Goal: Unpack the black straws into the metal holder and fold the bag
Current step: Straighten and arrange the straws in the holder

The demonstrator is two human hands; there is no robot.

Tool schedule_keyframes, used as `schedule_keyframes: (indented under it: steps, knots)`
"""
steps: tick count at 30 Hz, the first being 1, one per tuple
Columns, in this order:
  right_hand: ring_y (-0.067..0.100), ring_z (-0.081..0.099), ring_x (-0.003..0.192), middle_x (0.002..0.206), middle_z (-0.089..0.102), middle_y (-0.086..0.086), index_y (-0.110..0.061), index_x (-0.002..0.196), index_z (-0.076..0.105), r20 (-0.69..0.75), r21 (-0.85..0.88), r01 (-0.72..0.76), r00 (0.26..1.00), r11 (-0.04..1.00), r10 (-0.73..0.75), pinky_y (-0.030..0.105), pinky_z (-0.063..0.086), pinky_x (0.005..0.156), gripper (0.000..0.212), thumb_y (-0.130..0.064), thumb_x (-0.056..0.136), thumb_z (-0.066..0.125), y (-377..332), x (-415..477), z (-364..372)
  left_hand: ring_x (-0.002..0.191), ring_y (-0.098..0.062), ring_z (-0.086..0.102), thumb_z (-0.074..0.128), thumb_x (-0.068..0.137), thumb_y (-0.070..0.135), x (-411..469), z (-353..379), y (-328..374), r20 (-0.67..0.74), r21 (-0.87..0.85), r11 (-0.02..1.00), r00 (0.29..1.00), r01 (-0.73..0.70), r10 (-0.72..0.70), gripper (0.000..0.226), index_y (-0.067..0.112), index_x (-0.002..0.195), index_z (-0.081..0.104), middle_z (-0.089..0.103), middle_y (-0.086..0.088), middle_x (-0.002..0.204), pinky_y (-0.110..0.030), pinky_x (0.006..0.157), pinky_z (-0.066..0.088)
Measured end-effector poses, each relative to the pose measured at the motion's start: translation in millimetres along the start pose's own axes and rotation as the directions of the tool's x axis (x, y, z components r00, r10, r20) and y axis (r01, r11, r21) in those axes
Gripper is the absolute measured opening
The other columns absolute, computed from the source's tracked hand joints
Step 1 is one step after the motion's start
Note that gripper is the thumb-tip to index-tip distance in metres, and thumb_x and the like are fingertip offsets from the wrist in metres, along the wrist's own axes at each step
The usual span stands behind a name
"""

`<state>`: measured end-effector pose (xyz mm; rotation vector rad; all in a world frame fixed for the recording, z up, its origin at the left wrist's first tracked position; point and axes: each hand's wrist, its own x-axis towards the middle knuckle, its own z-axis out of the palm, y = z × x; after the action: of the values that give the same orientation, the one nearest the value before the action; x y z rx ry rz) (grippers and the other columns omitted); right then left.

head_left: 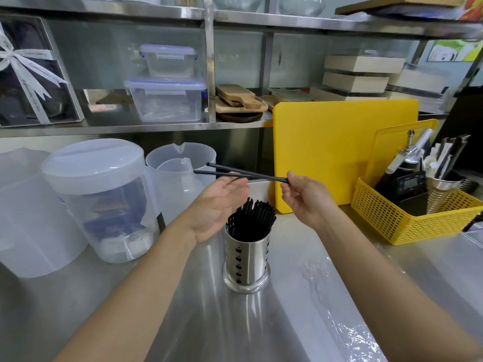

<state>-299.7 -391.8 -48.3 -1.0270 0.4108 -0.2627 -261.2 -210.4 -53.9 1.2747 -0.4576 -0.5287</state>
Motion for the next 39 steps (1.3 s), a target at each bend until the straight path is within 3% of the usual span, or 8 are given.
schedule_keyframes:
  steps: [6,9,13,21,27,32,35,39]
  knots:
    - [0.012,0.053,0.055,0.07,0.058,0.008,-0.008,0.079,0.058,0.168,-0.261,0.098,0.984,0.96,-0.055,0.018,0.049,0.049,0.011,-0.014,0.087,0.06,4,-2,5,0.102,-0.022,0.063,0.032,0.1,0.014,20,25,27,-0.328,-0.229,0.949,0.935,-0.216,0.134,0.019,0.008,0.096,0.049,0.063,-0.012,0.106,-0.04,0.1,0.046]
    - [0.011,0.05,0.064,0.072,0.056,0.002,-0.013,0.076,0.063,0.175,-0.602,0.28,0.96,0.748,-0.219,0.018,0.042,0.056,0.011,-0.02,0.082,0.067,-3,-4,2,0.094,-0.016,0.067,0.035,0.099,0.012,22,23,31,-0.29,0.038,0.969,0.925,-0.244,0.244,0.016,0.007,0.093,0.049,0.067,-0.009,0.096,-0.037,0.089,0.054]
    - [0.002,0.044,0.054,0.053,0.052,-0.015,-0.021,0.074,0.067,0.259,-0.572,0.477,0.877,0.667,-0.405,0.016,0.036,0.054,0.008,-0.018,0.08,0.069,-18,-8,2,0.084,-0.008,0.069,0.04,0.097,0.009,17,23,30,-0.149,0.288,0.916,0.932,-0.279,0.331,0.017,0.013,0.087,0.053,0.068,-0.004,0.087,-0.027,0.081,0.057]
    - [0.003,0.05,0.046,0.063,0.057,0.003,-0.009,0.102,0.065,0.603,-0.556,0.599,0.768,0.577,-0.216,0.014,0.037,0.044,0.022,-0.01,0.08,0.067,-18,-20,18,0.089,-0.021,0.061,0.042,0.096,0.01,20,20,2,0.118,0.592,0.8,0.992,-0.103,0.04,0.018,0.016,0.088,0.057,0.063,-0.008,0.086,-0.038,0.084,0.049]
    - [-0.003,0.045,0.042,0.044,0.053,-0.016,-0.012,0.073,0.063,0.554,-0.73,0.51,0.832,0.455,-0.045,0.007,0.033,0.046,0.01,-0.013,0.082,0.067,16,-5,3,0.089,-0.023,0.058,0.051,0.091,0.004,15,8,-43,0.135,0.703,0.711,0.979,0.014,-0.153,0.008,0.008,0.087,0.056,0.062,-0.006,0.082,-0.026,0.085,0.047]
    - [0.0,0.042,0.043,0.054,0.049,-0.004,-0.009,0.081,0.069,0.51,-0.832,0.464,0.855,0.304,0.091,0.01,0.031,0.045,0.006,-0.014,0.079,0.071,32,4,-10,0.083,-0.017,0.063,0.065,0.083,0.011,17,1,-52,0.096,0.686,0.727,0.989,0.019,-0.116,0.013,0.013,0.094,0.059,0.068,-0.002,0.085,-0.038,0.092,0.048]
    - [-0.001,0.041,0.046,0.055,0.049,-0.007,-0.014,0.081,0.068,0.532,-0.803,0.482,0.845,0.35,0.059,0.009,0.029,0.046,0.006,-0.015,0.077,0.072,35,5,-10,0.073,-0.011,0.058,0.067,0.081,0.008,17,0,-58,0.052,0.669,0.743,0.995,0.03,-0.086,0.014,0.016,0.087,0.056,0.062,0.01,0.065,-0.038,0.091,0.047]
    - [0.0,0.04,0.046,0.044,0.048,-0.016,-0.016,0.072,0.067,0.538,-0.778,0.504,0.843,0.376,-0.017,0.009,0.029,0.045,0.008,-0.014,0.079,0.071,41,9,-10,0.076,-0.016,0.058,0.068,0.079,0.009,18,0,-63,0.024,0.683,0.731,0.999,0.009,-0.034,0.014,0.01,0.088,0.057,0.067,-0.003,0.076,-0.035,0.079,0.046]
